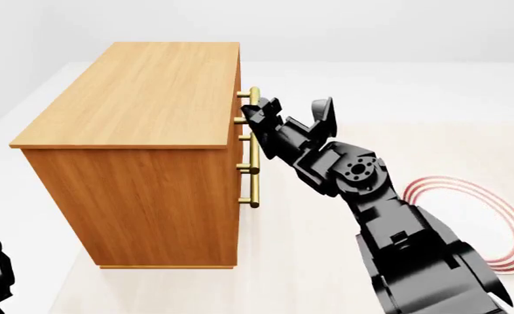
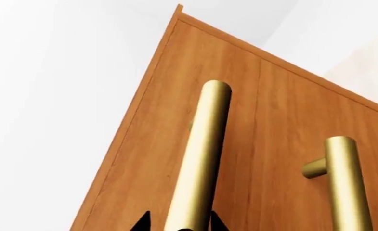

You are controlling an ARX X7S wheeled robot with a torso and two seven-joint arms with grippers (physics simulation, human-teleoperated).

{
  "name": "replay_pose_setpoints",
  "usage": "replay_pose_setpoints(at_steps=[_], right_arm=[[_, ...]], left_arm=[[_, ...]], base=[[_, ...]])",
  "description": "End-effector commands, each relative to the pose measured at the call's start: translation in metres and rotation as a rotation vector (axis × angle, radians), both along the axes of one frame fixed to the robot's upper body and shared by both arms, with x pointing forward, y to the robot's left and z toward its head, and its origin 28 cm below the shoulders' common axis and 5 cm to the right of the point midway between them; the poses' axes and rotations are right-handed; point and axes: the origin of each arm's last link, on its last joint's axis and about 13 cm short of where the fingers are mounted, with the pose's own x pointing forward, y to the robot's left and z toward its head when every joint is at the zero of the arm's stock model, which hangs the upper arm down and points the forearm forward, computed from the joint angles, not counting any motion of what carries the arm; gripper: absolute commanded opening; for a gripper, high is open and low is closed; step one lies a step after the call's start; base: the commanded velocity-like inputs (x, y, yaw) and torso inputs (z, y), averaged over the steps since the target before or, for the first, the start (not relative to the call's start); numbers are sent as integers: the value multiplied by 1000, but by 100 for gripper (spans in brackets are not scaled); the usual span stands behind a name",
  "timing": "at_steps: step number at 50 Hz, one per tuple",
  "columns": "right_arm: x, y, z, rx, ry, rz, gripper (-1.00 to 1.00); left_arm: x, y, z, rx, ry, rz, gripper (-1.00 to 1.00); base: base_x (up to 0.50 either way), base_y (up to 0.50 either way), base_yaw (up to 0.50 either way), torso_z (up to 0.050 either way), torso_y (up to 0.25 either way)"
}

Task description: Open the top drawer of the cabinet and put the bowl in it.

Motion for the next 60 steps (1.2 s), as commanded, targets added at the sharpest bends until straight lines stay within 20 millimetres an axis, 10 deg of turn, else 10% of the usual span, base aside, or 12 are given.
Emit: replay_pose_setpoints(at_steps=[1,60], right_arm=[[1,-4,0,-18,-12,-9,-100],[4,-84,10,105,-64,-188,-100]], left_arm=[[0,0,0,1,-1,-2,100],[3,-5,0,3,-1,-15,100]], base=[[0,0,0,0,0],[2,0,0,0,1]])
